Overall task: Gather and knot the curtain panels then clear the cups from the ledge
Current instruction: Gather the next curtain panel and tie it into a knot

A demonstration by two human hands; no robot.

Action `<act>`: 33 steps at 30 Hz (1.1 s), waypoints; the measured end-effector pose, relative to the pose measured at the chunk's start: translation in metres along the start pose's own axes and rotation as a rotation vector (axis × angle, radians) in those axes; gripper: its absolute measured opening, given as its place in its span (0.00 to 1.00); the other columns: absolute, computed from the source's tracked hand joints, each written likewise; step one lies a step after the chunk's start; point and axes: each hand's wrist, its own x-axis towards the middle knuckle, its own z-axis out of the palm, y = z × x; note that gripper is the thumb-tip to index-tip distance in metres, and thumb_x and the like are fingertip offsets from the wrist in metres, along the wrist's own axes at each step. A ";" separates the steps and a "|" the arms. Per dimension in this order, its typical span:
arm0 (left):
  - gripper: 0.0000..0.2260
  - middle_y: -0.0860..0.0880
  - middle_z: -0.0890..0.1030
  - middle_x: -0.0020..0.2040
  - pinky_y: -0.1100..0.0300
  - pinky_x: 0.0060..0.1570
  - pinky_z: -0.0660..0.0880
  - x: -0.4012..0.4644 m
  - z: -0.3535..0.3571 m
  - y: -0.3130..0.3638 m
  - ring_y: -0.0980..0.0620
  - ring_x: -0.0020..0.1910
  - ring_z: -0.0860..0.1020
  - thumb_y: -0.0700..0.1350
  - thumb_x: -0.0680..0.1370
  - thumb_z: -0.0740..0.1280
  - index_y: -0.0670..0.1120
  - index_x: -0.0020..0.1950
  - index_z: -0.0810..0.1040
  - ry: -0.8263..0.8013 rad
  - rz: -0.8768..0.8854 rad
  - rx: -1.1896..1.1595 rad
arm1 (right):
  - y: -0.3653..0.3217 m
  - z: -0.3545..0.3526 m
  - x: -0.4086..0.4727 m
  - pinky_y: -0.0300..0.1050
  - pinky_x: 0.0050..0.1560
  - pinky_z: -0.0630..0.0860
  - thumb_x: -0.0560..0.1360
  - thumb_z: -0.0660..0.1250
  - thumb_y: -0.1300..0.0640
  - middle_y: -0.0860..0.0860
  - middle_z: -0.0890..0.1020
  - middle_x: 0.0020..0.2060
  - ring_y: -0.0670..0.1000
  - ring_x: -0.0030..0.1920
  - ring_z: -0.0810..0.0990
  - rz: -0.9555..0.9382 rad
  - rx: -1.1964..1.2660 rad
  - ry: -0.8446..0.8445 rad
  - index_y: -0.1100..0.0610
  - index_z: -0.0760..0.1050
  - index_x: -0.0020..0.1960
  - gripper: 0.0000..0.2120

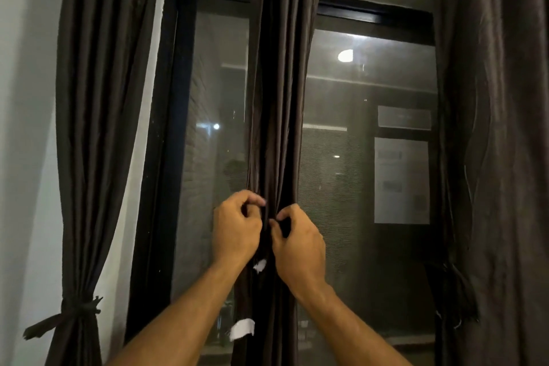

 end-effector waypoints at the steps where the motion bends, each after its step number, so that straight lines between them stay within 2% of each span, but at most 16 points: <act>1: 0.10 0.56 0.85 0.47 0.66 0.41 0.77 0.001 0.000 0.002 0.61 0.43 0.81 0.39 0.80 0.67 0.53 0.53 0.84 -0.010 -0.004 -0.007 | -0.003 0.002 -0.001 0.52 0.45 0.79 0.80 0.68 0.52 0.43 0.80 0.43 0.45 0.42 0.80 0.001 0.024 -0.006 0.47 0.73 0.50 0.04; 4: 0.14 0.55 0.84 0.56 0.62 0.55 0.78 0.002 -0.001 0.008 0.58 0.57 0.81 0.48 0.78 0.73 0.48 0.63 0.82 -0.033 -0.030 -0.056 | -0.007 0.008 -0.003 0.51 0.46 0.80 0.81 0.68 0.52 0.42 0.81 0.45 0.43 0.44 0.81 -0.013 0.102 -0.023 0.49 0.76 0.53 0.02; 8: 0.15 0.52 0.84 0.59 0.55 0.61 0.79 0.000 0.000 0.004 0.57 0.59 0.81 0.46 0.78 0.73 0.47 0.64 0.82 -0.040 -0.041 -0.065 | -0.007 0.008 -0.005 0.49 0.49 0.81 0.82 0.66 0.50 0.41 0.83 0.47 0.41 0.47 0.82 0.008 0.209 0.007 0.48 0.77 0.57 0.05; 11: 0.12 0.54 0.85 0.52 0.55 0.54 0.82 -0.004 0.001 0.006 0.58 0.52 0.83 0.43 0.79 0.72 0.48 0.61 0.82 -0.025 -0.030 -0.055 | -0.008 0.006 -0.007 0.48 0.52 0.81 0.82 0.65 0.50 0.41 0.84 0.50 0.41 0.50 0.83 0.009 0.212 0.020 0.48 0.75 0.63 0.10; 15: 0.07 0.55 0.81 0.39 0.62 0.33 0.77 -0.010 -0.003 0.006 0.60 0.35 0.80 0.41 0.79 0.70 0.51 0.52 0.75 0.065 0.010 -0.016 | -0.010 0.004 -0.006 0.54 0.41 0.82 0.83 0.63 0.54 0.46 0.84 0.39 0.45 0.38 0.84 0.014 0.288 0.077 0.47 0.67 0.66 0.13; 17: 0.08 0.54 0.79 0.36 0.64 0.30 0.74 -0.010 -0.004 0.004 0.59 0.33 0.78 0.38 0.78 0.69 0.51 0.47 0.75 0.070 0.030 0.018 | -0.009 0.005 -0.004 0.54 0.37 0.82 0.84 0.63 0.55 0.50 0.83 0.35 0.47 0.34 0.83 0.028 0.316 0.076 0.47 0.62 0.71 0.19; 19: 0.08 0.55 0.81 0.37 0.65 0.32 0.75 -0.009 -0.005 0.003 0.60 0.34 0.79 0.37 0.78 0.69 0.51 0.45 0.79 0.049 0.026 0.043 | -0.010 0.008 -0.004 0.54 0.36 0.81 0.84 0.62 0.53 0.51 0.84 0.35 0.48 0.34 0.83 0.030 0.310 0.045 0.45 0.58 0.74 0.22; 21: 0.07 0.58 0.83 0.41 0.65 0.39 0.79 -0.009 -0.006 0.004 0.63 0.39 0.81 0.39 0.79 0.69 0.50 0.51 0.83 0.034 0.027 0.041 | -0.010 0.013 -0.004 0.56 0.37 0.81 0.84 0.61 0.52 0.48 0.84 0.36 0.48 0.34 0.83 0.000 0.256 0.014 0.45 0.65 0.68 0.14; 23: 0.09 0.60 0.83 0.44 0.69 0.45 0.79 -0.009 -0.007 0.004 0.65 0.44 0.81 0.39 0.79 0.69 0.49 0.55 0.84 0.012 0.037 0.030 | -0.013 0.012 -0.003 0.59 0.38 0.79 0.84 0.60 0.52 0.47 0.82 0.36 0.48 0.34 0.81 -0.020 0.160 -0.025 0.47 0.71 0.54 0.02; 24: 0.09 0.60 0.83 0.45 0.68 0.47 0.80 -0.010 -0.008 0.004 0.65 0.46 0.82 0.39 0.79 0.70 0.48 0.57 0.84 0.002 0.041 0.029 | -0.014 0.011 -0.001 0.59 0.40 0.79 0.84 0.59 0.51 0.47 0.83 0.38 0.48 0.36 0.82 -0.040 0.118 -0.040 0.47 0.73 0.51 0.06; 25: 0.10 0.60 0.83 0.45 0.66 0.49 0.80 -0.011 -0.009 0.004 0.64 0.47 0.82 0.39 0.78 0.70 0.48 0.57 0.85 0.000 0.040 0.025 | -0.016 0.009 -0.001 0.58 0.44 0.80 0.84 0.57 0.51 0.47 0.85 0.45 0.48 0.42 0.84 -0.066 0.065 -0.063 0.47 0.76 0.53 0.09; 26: 0.10 0.59 0.84 0.46 0.64 0.50 0.81 -0.011 -0.009 0.003 0.64 0.47 0.82 0.40 0.78 0.70 0.48 0.58 0.85 0.006 0.040 0.017 | -0.018 0.008 0.000 0.56 0.50 0.81 0.85 0.55 0.51 0.47 0.85 0.56 0.49 0.51 0.85 -0.102 0.004 -0.087 0.46 0.79 0.57 0.13; 27: 0.09 0.59 0.84 0.46 0.64 0.49 0.81 -0.011 -0.010 0.003 0.63 0.46 0.83 0.42 0.78 0.71 0.48 0.57 0.85 0.019 0.043 0.008 | -0.021 0.006 0.000 0.54 0.57 0.81 0.85 0.54 0.51 0.47 0.81 0.67 0.49 0.59 0.83 -0.138 -0.060 -0.118 0.46 0.80 0.62 0.16; 28: 0.09 0.58 0.85 0.46 0.65 0.48 0.81 -0.012 -0.010 0.003 0.63 0.46 0.83 0.44 0.78 0.72 0.47 0.57 0.85 0.030 0.046 -0.002 | -0.021 0.005 0.000 0.52 0.60 0.80 0.85 0.54 0.51 0.47 0.76 0.72 0.49 0.63 0.81 -0.172 -0.107 -0.153 0.47 0.78 0.67 0.17; 31: 0.12 0.55 0.86 0.47 0.63 0.48 0.81 -0.012 -0.011 0.004 0.61 0.47 0.84 0.52 0.76 0.74 0.47 0.56 0.86 0.043 0.026 -0.042 | -0.020 0.005 -0.004 0.45 0.57 0.80 0.82 0.59 0.49 0.43 0.76 0.71 0.46 0.61 0.82 -0.216 -0.072 -0.216 0.48 0.77 0.70 0.18; 33: 0.11 0.54 0.85 0.50 0.61 0.52 0.81 -0.009 -0.013 0.004 0.58 0.50 0.83 0.48 0.78 0.73 0.46 0.58 0.85 0.050 0.001 -0.025 | -0.018 0.003 -0.006 0.43 0.60 0.80 0.79 0.62 0.52 0.41 0.81 0.65 0.41 0.61 0.81 -0.121 0.141 -0.224 0.46 0.76 0.70 0.20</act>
